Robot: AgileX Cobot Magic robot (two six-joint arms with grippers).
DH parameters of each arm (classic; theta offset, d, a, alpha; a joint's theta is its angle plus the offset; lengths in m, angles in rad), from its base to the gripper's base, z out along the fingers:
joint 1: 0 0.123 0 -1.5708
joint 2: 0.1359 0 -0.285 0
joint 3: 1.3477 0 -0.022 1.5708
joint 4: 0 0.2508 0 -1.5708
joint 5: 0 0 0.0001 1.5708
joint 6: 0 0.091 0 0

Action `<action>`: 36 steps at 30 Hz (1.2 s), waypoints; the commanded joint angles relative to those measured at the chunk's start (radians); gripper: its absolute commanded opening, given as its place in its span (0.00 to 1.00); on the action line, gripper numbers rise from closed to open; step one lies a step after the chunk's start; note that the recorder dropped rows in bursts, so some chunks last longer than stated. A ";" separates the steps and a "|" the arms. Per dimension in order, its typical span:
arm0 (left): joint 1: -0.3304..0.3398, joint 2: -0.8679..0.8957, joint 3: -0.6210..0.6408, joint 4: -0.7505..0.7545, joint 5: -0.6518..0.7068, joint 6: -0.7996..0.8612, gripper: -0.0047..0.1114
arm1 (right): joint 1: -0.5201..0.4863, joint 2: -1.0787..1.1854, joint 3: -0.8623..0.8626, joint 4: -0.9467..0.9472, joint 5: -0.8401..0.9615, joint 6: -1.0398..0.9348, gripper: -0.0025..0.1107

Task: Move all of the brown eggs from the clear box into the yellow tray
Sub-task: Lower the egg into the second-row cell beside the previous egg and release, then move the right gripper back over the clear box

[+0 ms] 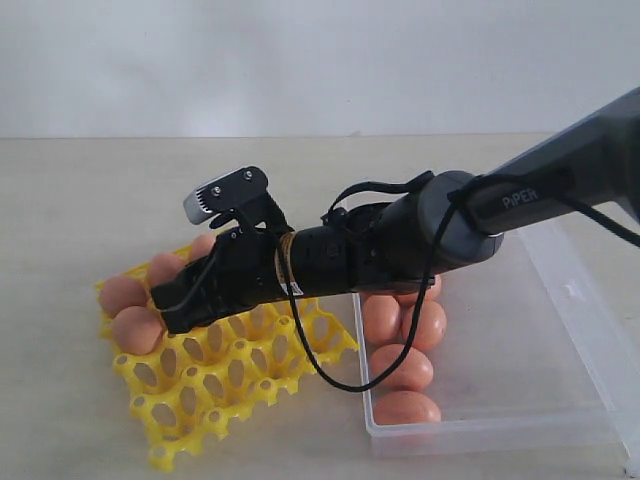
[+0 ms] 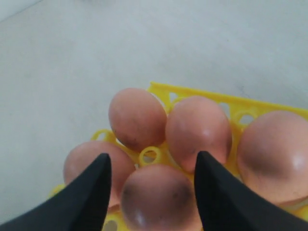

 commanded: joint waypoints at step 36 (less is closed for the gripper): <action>0.003 -0.003 0.003 -0.002 -0.004 0.005 0.08 | -0.259 -0.568 0.039 1.285 1.756 -1.753 0.02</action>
